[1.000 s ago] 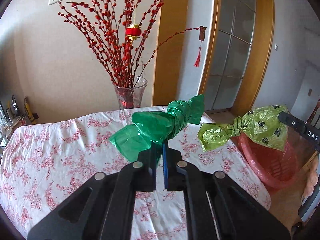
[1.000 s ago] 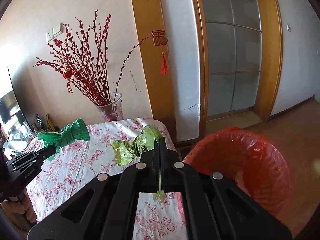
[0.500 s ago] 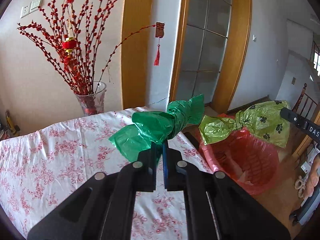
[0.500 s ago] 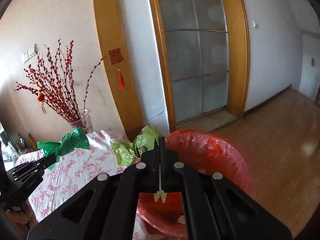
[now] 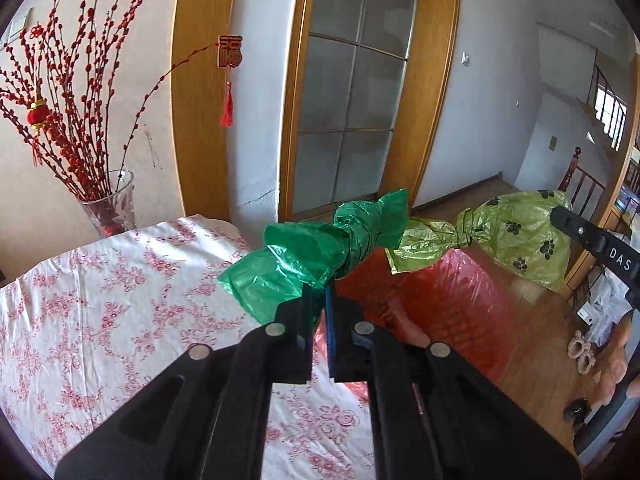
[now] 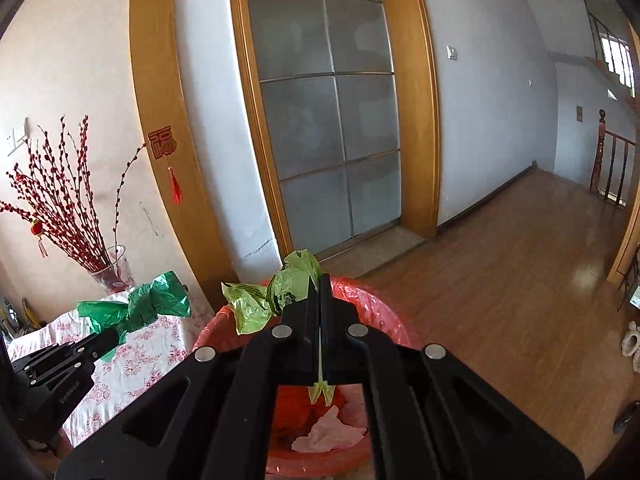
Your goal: Collect trash
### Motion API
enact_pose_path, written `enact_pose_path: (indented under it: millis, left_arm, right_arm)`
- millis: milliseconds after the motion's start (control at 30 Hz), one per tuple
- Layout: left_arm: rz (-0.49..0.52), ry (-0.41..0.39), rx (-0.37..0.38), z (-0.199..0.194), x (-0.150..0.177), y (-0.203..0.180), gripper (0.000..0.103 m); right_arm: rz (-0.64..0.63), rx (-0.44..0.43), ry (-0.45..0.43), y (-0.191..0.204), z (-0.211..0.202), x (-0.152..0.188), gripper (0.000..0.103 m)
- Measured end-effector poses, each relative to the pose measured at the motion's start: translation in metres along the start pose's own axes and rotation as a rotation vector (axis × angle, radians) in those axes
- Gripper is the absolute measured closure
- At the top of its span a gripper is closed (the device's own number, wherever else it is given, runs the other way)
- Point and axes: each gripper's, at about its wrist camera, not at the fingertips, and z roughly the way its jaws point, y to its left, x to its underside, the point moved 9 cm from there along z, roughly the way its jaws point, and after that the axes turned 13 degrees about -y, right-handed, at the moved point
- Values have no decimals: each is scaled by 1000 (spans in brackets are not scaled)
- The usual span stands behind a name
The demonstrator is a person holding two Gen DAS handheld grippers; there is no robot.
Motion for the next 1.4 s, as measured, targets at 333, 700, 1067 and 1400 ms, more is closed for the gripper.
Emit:
enact_pose_path:
  millis: [333, 700, 1067, 1400]
  left_arm:
    - [1, 37, 33, 24, 8, -30, 97]
    - [-6, 98, 73, 58, 22, -57, 88]
    - [-11, 87, 28, 37, 32, -33, 55]
    - [10, -109, -136, -74, 12, 21, 5]
  right_arm:
    - [19, 55, -16, -28, 6, -3, 102]
    - [36, 45, 20, -39, 21, 5, 101]
    - [-2, 33, 22, -34, 4, 20, 22]
    - [-135, 21, -124, 9, -64, 17, 2]
